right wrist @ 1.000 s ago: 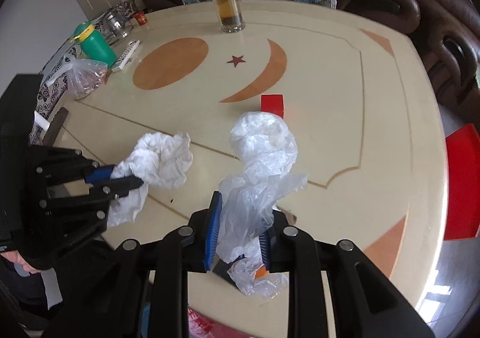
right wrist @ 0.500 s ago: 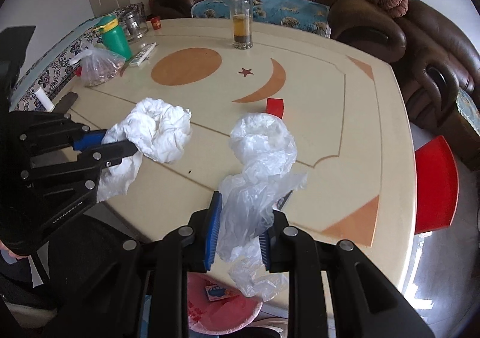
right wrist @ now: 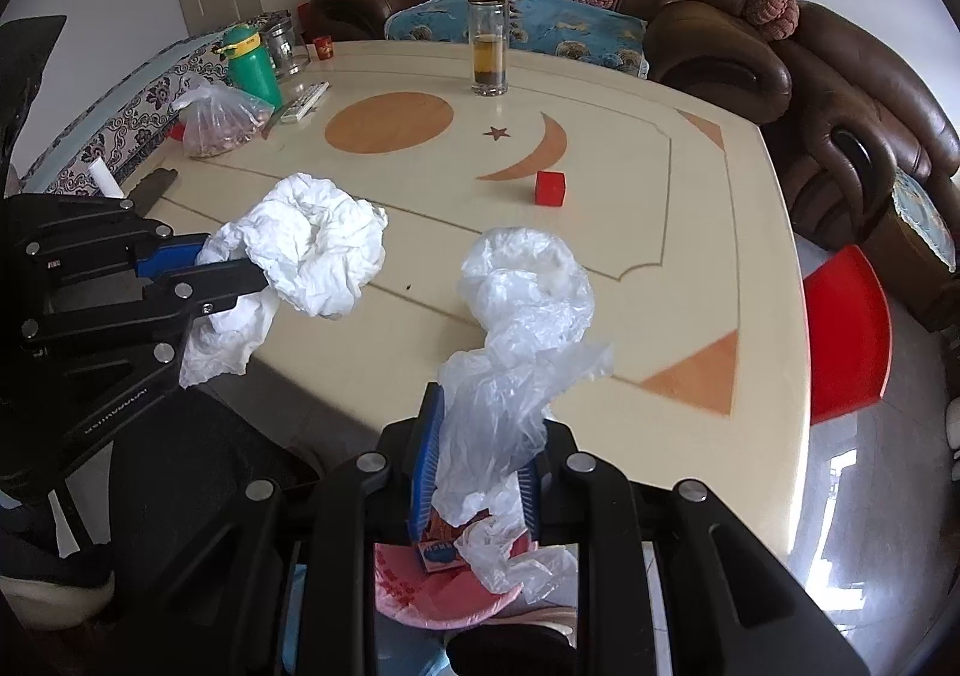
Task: Collect trash
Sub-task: 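Carry both plastic bags over the pink bin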
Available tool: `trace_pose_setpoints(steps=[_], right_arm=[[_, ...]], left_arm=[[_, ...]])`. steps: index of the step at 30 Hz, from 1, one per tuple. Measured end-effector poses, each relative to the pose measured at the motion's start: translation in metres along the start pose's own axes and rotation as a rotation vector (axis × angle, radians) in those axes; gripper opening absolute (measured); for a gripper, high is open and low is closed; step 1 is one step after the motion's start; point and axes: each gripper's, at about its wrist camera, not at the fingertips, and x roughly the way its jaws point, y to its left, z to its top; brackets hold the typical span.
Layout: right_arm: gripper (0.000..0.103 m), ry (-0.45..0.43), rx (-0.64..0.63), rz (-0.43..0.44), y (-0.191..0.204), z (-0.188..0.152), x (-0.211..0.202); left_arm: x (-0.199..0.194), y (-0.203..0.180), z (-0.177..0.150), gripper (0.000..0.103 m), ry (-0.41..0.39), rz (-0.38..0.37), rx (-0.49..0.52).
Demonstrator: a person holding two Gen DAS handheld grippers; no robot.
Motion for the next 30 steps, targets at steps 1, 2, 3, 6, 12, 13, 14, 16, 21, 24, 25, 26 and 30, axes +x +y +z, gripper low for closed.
trace_pose_setpoints(steps=[1, 2, 3, 6, 12, 13, 14, 16, 21, 24, 25, 26, 30], right_arm=[[0.023, -0.002, 0.001, -0.001, 0.001, -0.003, -0.003], [0.023, -0.004, 0.001, -0.005, 0.002, -0.008, -0.008], [0.023, -0.004, 0.001, -0.008, 0.003, -0.012, -0.01], [0.023, -0.003, 0.012, -0.01, 0.005, -0.024, -0.018], [0.023, 0.017, 0.029, -0.011, 0.01, -0.051, -0.025], [0.023, 0.02, 0.033, -0.01, 0.011, -0.055, -0.026], [0.023, 0.026, 0.036, -0.008, 0.012, -0.06, -0.026], [0.023, 0.034, 0.04, -0.009, 0.014, -0.067, -0.025], [0.023, 0.06, 0.049, -0.011, 0.019, -0.085, -0.021], [0.023, 0.081, 0.057, -0.003, 0.021, -0.095, -0.015], [0.023, 0.088, 0.058, -0.002, 0.022, -0.098, -0.012], [0.023, 0.099, 0.059, 0.002, 0.023, -0.102, -0.009], [0.023, 0.123, 0.064, 0.011, 0.028, -0.112, -0.001]], left_arm=[[-0.005, -0.003, -0.004, 0.011, -0.002, -0.003, 0.004], [-0.007, -0.006, -0.006, 0.011, -0.003, -0.005, 0.007], [-0.01, -0.009, -0.009, 0.011, -0.003, -0.006, 0.009], [-0.018, -0.017, -0.018, 0.011, -0.002, -0.018, 0.021], [-0.023, -0.032, -0.039, 0.011, 0.017, -0.063, 0.035], [-0.024, -0.033, -0.044, 0.011, 0.023, -0.074, 0.034], [-0.023, -0.034, -0.048, 0.011, 0.028, -0.085, 0.033], [-0.021, -0.037, -0.056, 0.011, 0.041, -0.102, 0.031], [-0.016, -0.042, -0.075, 0.011, 0.074, -0.127, 0.033], [-0.009, -0.047, -0.086, 0.011, 0.098, -0.138, 0.037], [-0.005, -0.049, -0.089, 0.011, 0.109, -0.143, 0.036], [-0.002, -0.051, -0.092, 0.011, 0.119, -0.147, 0.037], [0.011, -0.056, -0.104, 0.011, 0.156, -0.173, 0.033]])
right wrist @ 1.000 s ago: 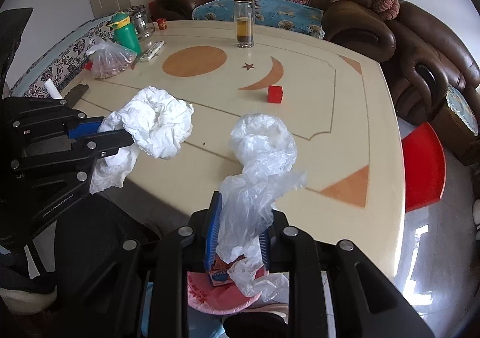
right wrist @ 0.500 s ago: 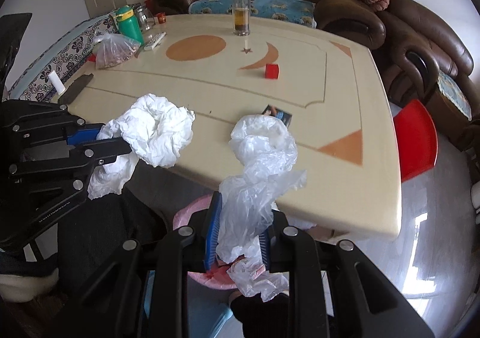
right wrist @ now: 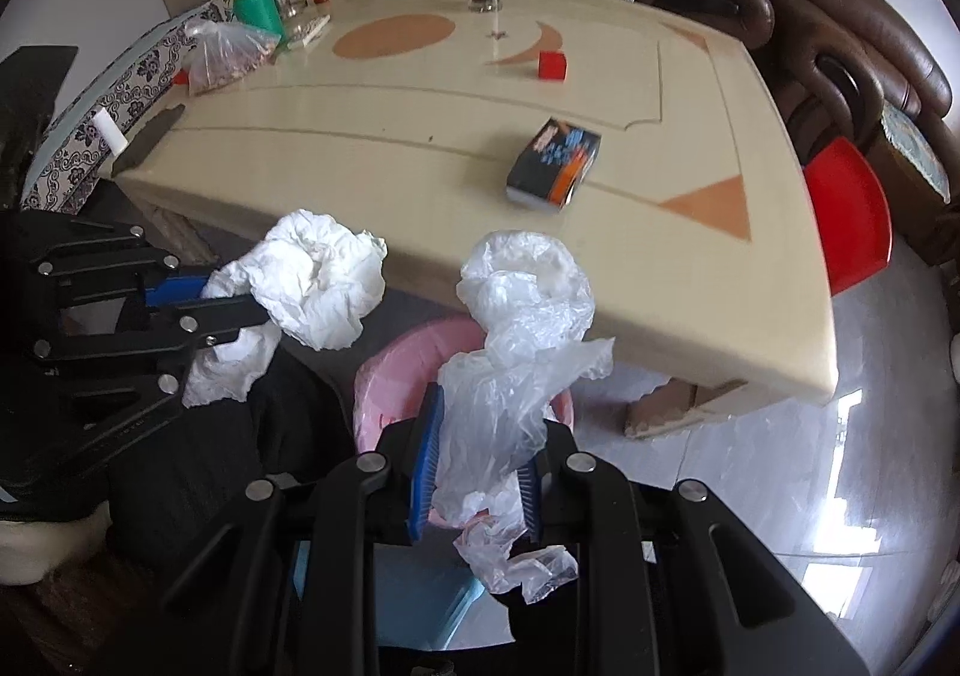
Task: Collect trash
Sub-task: 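Carry both plastic bags over the pink bin, then open both tools to drop the plastic bags into the bin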
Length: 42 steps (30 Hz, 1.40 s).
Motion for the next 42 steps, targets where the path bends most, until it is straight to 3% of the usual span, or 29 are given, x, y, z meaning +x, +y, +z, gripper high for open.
trace_pose_setpoints(steps=[7, 16, 31, 42], right_arm=[[0.023, 0.044, 0.005, 0.009, 0.005, -0.015, 0.021], [0.023, 0.137, 0.027, 0.042, 0.002, -0.032, 0.06], [0.023, 0.315, 0.093, 0.099, -0.015, -0.045, 0.159], [0.023, 0.385, 0.086, 0.111, -0.023, -0.046, 0.219]], left_arm=[[0.029, -0.005, -0.014, 0.011, 0.057, -0.007, 0.006], [0.073, -0.008, -0.023, 0.011, 0.15, -0.081, -0.018], [0.165, 0.001, -0.029, 0.011, 0.315, -0.153, -0.1], [0.218, 0.0, -0.035, 0.011, 0.425, -0.184, -0.135]])
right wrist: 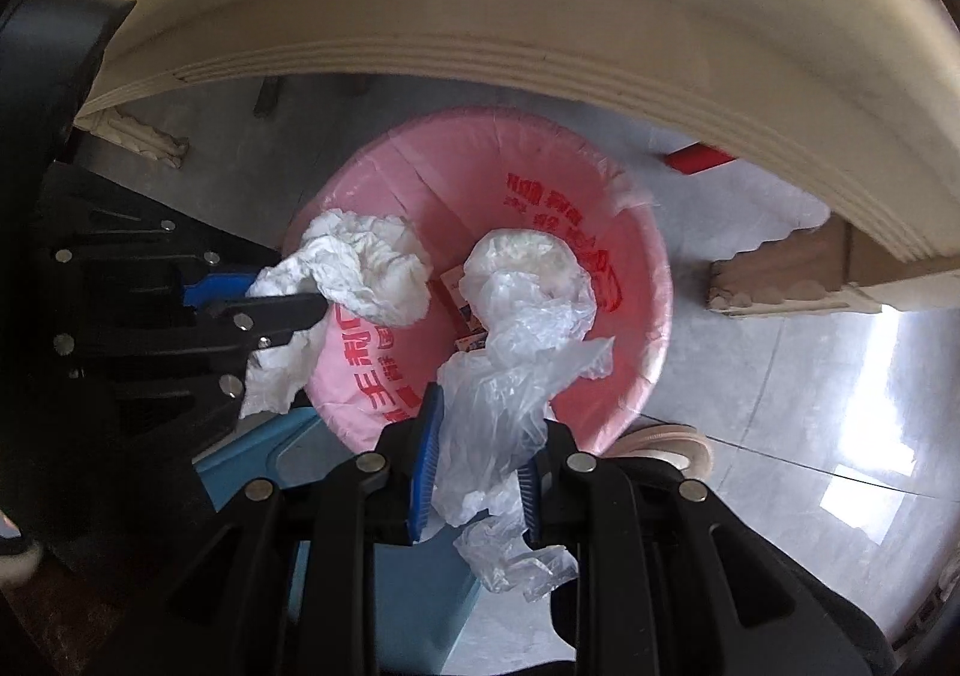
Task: Collect trash
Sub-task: 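Open both tools to drop the plastic bags into the bin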
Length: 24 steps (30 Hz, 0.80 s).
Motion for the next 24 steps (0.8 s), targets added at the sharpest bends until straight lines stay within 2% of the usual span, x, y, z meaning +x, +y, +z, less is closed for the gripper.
trace_pose_setpoints(steps=[11, 12, 13, 15, 16, 18, 22, 24], right_arm=[[0.024, 0.036, 0.018, 0.018, -0.013, 0.01, 0.028], [0.027, 0.034, 0.02, 0.022, -0.014, 0.011, 0.029], [0.03, 0.032, 0.023, 0.024, -0.015, 0.011, 0.03], [0.041, 0.03, 0.027, 0.024, -0.018, 0.012, 0.032], [0.043, 0.029, 0.028, 0.013, -0.02, 0.013, 0.033], [0.056, 0.026, 0.036, -0.011, -0.024, 0.013, 0.034], [0.061, 0.029, 0.048, -0.007, -0.029, 0.013, 0.035], [0.063, 0.03, 0.05, -0.008, -0.029, 0.013, 0.035]], left_arm=[[0.025, 0.004, 0.016, 0.011, 0.056, -0.015, -0.008], [0.026, 0.004, 0.017, 0.018, 0.06, -0.016, -0.008], [0.028, 0.004, 0.019, 0.031, 0.065, -0.014, -0.01], [0.029, 0.007, 0.021, 0.045, 0.066, 0.038, -0.017], [0.03, 0.008, 0.022, 0.051, 0.069, 0.053, -0.019], [0.029, 0.013, 0.023, 0.056, 0.078, 0.064, -0.041], [0.029, 0.014, 0.023, 0.067, 0.074, 0.106, -0.041], [0.029, 0.015, 0.022, 0.069, 0.071, 0.118, -0.044]])
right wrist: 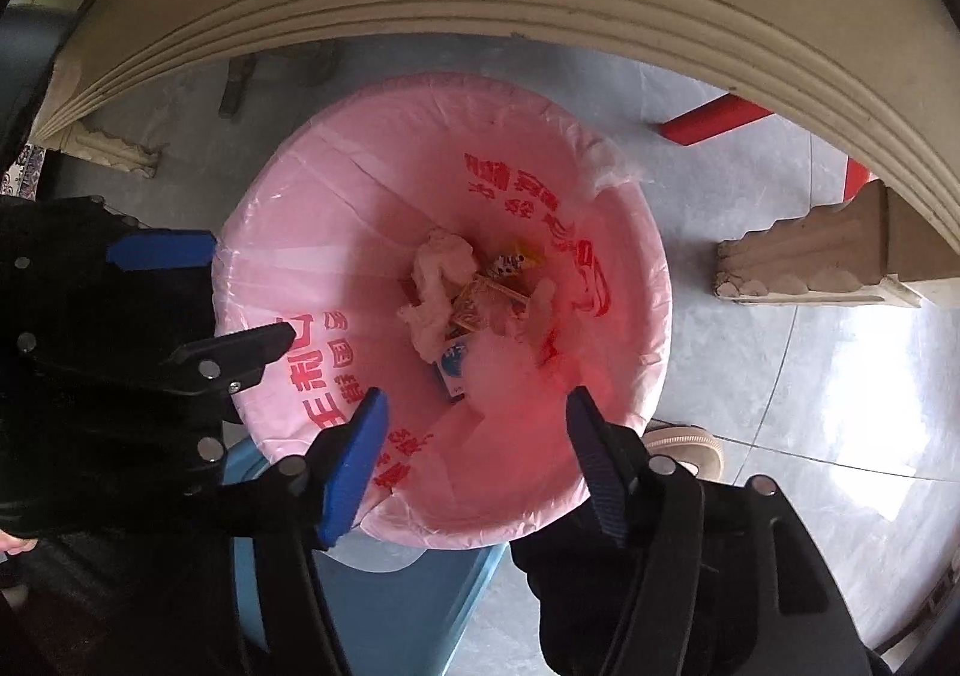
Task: Collect trash
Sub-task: 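Open both tools to drop the plastic bags into the bin, then raise both tools from the bin back over the table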
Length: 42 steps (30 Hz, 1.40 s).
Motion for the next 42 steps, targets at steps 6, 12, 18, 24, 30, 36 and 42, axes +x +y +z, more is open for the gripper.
trace_pose_setpoints(steps=[6, 12, 18, 24, 30, 36, 42], right_arm=[[0.065, -0.007, -0.001, 0.0, -0.001, 0.0, -0.002], [0.065, -0.028, 0.01, -0.015, -0.002, -0.002, -0.013], [0.065, -0.089, 0.063, -0.01, -0.007, -0.01, -0.046], [0.065, -0.156, 0.085, -0.01, -0.005, -0.019, -0.089], [0.082, -0.292, 0.101, 0.002, 0.002, -0.019, -0.151], [0.082, -0.401, 0.1, 0.014, 0.007, -0.001, -0.214], [0.082, -0.472, 0.083, -0.019, 0.018, 0.026, -0.26]], left_arm=[[-0.002, 0.002, -0.002, 0.072, -0.004, -0.005, -0.017], [-0.008, 0.004, -0.008, 0.075, -0.015, 0.008, -0.016], [-0.027, -0.001, -0.02, 0.077, -0.05, 0.024, 0.011], [-0.067, 0.0, -0.034, 0.077, -0.107, 0.009, 0.012], [-0.139, 0.015, -0.041, 0.077, -0.209, -0.004, -0.018], [-0.234, 0.039, -0.01, 0.077, -0.338, 0.049, -0.064], [-0.32, 0.038, 0.042, 0.086, -0.467, 0.145, -0.003]])
